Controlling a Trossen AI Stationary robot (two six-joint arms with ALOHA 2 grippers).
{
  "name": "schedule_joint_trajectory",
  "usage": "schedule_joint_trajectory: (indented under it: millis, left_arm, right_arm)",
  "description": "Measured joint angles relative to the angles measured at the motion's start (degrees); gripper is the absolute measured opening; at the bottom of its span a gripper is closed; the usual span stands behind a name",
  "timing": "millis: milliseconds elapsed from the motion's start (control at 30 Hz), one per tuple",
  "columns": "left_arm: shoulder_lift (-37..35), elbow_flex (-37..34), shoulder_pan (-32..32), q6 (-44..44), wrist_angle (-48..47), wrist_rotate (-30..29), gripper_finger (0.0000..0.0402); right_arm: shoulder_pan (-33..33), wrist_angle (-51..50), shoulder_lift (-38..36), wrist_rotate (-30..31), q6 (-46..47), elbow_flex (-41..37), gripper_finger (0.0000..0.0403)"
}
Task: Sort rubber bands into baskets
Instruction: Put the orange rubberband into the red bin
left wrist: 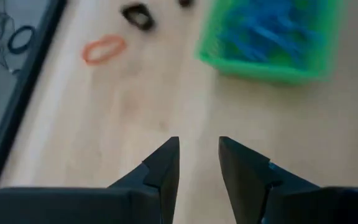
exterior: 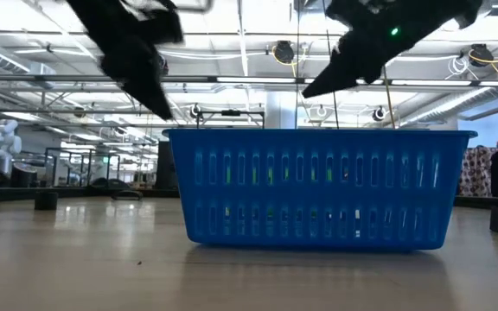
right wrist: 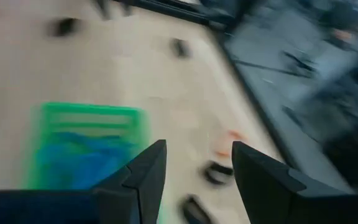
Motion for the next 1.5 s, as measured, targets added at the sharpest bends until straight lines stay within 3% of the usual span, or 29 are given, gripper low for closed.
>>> schedule_joint_trajectory:
  millis: [133,267,367,500,667,833,1067,1500]
  left_arm:
    - [0.04,-3.25,11.27,12.86,11.57,7.56,0.0121]
    - [1.22,-4.60,19.65,17.49,20.56,18.69,0.0121]
    - [1.68,-6.25,23.05,19.03,30.34,24.44,0.0121]
    - [1.67,-10.94,25.18,20.50,48.43,26.75,0.0121]
    - [1.66,-20.92,26.52,21.10,74.57,27.14,0.0121]
    - [1.71,-29.69,26.88,19.20,91.23,28.44,0.0121]
    - [1.71,-33.04,26.04,21.08,95.46,31.81,0.0121]
    - [1.69,-32.95,25.87,23.60,95.22,33.62,0.0121]
  right_arm:
    - [-3.53,-1.06,0.00,8.26,2.80,-0.90,0.0176]
    - [-9.52,-5.50,-0.46,11.60,8.67,-0.83,0.0176]
    - [-16.72,-13.70,-0.72,5.64,15.07,0.84,0.0176]
    - [-27.48,-20.71,-0.37,-4.23,20.12,1.08,0.0176]
    - [-38.39,-24.65,0.25,-10.33,23.75,1.21,0.0176]
    - [-45.65,-25.53,3.96,-11.88,25.60,1.29,0.0176]
    - [-52.10,-25.11,11.69,-17.56,27.75,1.29,0.0176]
    - [-54.47,-21.17,19.52,-20.47,26.18,1.46,0.0163]
